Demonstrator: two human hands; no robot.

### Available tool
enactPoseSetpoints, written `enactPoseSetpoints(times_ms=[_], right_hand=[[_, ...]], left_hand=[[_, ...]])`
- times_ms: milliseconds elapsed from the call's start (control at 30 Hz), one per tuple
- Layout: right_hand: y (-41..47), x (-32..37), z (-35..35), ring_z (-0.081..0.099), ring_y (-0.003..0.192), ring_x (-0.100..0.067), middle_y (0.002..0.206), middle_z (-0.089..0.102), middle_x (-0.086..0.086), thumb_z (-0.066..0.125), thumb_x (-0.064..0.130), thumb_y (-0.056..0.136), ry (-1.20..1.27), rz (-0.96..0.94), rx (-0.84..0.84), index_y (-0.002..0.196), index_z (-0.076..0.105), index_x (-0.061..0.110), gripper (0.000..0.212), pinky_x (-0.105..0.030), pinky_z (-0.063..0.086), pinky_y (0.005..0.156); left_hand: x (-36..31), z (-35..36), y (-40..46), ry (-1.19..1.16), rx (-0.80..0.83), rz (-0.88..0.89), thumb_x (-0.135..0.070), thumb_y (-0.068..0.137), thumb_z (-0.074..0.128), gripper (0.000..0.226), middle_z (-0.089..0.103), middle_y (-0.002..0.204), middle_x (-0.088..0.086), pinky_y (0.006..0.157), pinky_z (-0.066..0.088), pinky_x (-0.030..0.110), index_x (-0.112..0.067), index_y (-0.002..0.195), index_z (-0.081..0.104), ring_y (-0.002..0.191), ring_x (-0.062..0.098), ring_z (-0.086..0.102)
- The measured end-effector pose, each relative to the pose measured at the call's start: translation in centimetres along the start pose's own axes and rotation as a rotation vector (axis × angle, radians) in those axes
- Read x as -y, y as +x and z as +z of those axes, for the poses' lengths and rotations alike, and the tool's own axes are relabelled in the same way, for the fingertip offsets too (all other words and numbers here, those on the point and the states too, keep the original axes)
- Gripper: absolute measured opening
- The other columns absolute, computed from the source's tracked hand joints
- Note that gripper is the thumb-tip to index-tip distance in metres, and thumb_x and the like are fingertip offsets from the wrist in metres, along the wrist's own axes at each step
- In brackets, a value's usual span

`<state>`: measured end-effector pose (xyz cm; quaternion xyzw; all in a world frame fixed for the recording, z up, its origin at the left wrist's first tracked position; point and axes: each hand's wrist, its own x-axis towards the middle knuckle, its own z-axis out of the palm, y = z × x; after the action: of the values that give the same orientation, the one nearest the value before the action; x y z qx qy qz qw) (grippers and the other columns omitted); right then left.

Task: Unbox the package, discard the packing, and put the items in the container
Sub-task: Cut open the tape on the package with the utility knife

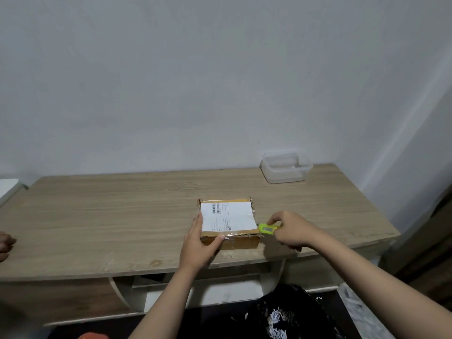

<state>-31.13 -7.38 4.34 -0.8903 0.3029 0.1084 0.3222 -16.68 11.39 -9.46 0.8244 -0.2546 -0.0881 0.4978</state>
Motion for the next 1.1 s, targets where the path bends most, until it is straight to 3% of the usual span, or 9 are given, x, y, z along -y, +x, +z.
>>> enactPoseSetpoints(times_ms=[133,267,333,400,467,533,733,900,1100], right_hand=[[-0.3,-1.4,0.2,0.050,0.033,-0.015,0.059,0.057,-0.006,0.043,0.004,0.077,0.127,-0.005,-0.133,0.116,0.055,0.019,0.043,-0.023,0.039,0.033],[-0.7,-2.3,1.2,0.052,0.036,0.003,0.065,0.055,0.009,0.049,0.005,0.081,0.163,-0.085,-0.246,0.119,0.057,0.020,0.042,-0.008,0.035,0.037],[-0.8,-2.6,1.8,0.052,0.040,0.003,0.068,0.057,0.010,0.050,0.004,0.083,0.203,-0.118,-0.282,0.121,0.057,0.020,0.042,-0.008,0.036,0.041],[-0.9,-2.9,2.3,0.052,0.047,-0.002,0.074,0.061,0.008,0.051,0.005,0.084,0.230,-0.134,-0.313,0.121,0.057,0.020,0.040,-0.009,0.038,0.046],[-1.0,-3.2,2.6,0.051,0.051,-0.001,0.076,0.060,0.011,0.051,0.006,0.087,0.254,-0.142,-0.323,0.122,0.057,0.020,0.038,-0.009,0.039,0.048],[-1.2,-3.4,2.9,0.050,0.050,0.003,0.075,0.055,0.018,0.051,0.007,0.089,0.262,-0.152,-0.314,0.123,0.056,0.021,0.037,-0.007,0.038,0.048],[-1.6,-4.0,3.6,0.053,0.051,0.018,0.077,0.052,0.021,0.051,0.007,0.089,0.299,-0.156,-0.307,0.124,0.055,0.022,0.038,-0.003,0.039,0.044],[-1.5,-4.0,4.4,0.050,0.032,-0.003,0.074,0.059,0.007,0.049,0.006,0.090,0.350,-0.157,-0.298,0.123,0.054,0.023,0.037,-0.013,0.038,0.036],[-0.8,-4.5,5.4,0.048,0.030,-0.005,0.077,0.060,0.002,0.046,0.004,0.090,0.424,-0.085,-0.325,0.125,0.052,0.023,0.040,-0.018,0.038,0.034]], left_hand=[[-0.3,0.1,0.2,-0.059,-0.016,-0.027,-0.045,0.065,0.080,0.094,0.042,0.145,-0.002,0.110,0.036,0.038,-0.023,0.143,0.033,0.132,0.012,0.038],[0.0,-1.1,1.1,-0.078,0.038,-0.106,-0.068,0.041,0.080,0.095,0.053,0.123,0.003,0.102,0.044,0.037,-0.030,0.124,0.055,0.111,0.013,0.054],[-0.1,-2.0,2.0,-0.067,0.090,-0.099,-0.071,0.040,0.075,0.090,0.044,0.124,0.006,0.108,0.036,0.034,-0.035,0.121,0.056,0.120,0.017,0.048],[-0.5,-2.9,3.2,-0.039,0.203,-0.064,-0.065,0.044,0.074,0.095,0.028,0.140,0.009,0.115,0.023,0.036,-0.030,0.130,0.050,0.139,0.021,0.024],[-1.2,-3.4,4.3,0.023,0.374,-0.055,-0.052,0.051,0.076,0.101,0.011,0.152,0.009,0.115,0.013,0.036,-0.027,0.140,0.037,0.144,0.020,0.004],[-1.5,-3.7,5.1,0.067,0.474,-0.079,-0.044,0.053,0.074,0.100,0.009,0.152,0.010,0.115,0.011,0.032,-0.028,0.143,0.031,0.144,0.022,0.006],[-1.0,-4.0,4.4,0.116,0.320,-0.092,-0.067,0.035,0.074,0.113,0.028,0.121,0.004,0.114,0.026,0.031,-0.032,0.138,0.040,0.127,0.016,0.027],[-1.3,-2.4,0.5,0.220,0.111,-0.069,-0.079,0.042,0.063,0.114,0.028,0.112,0.001,0.105,0.031,0.027,-0.034,0.141,0.031,0.119,0.015,0.030],[-1.1,-2.2,-1.4,0.205,0.254,0.076,-0.075,0.048,0.066,0.103,0.038,0.119,-0.006,0.091,0.038,0.019,-0.048,0.139,0.026,0.113,0.005,0.045]])
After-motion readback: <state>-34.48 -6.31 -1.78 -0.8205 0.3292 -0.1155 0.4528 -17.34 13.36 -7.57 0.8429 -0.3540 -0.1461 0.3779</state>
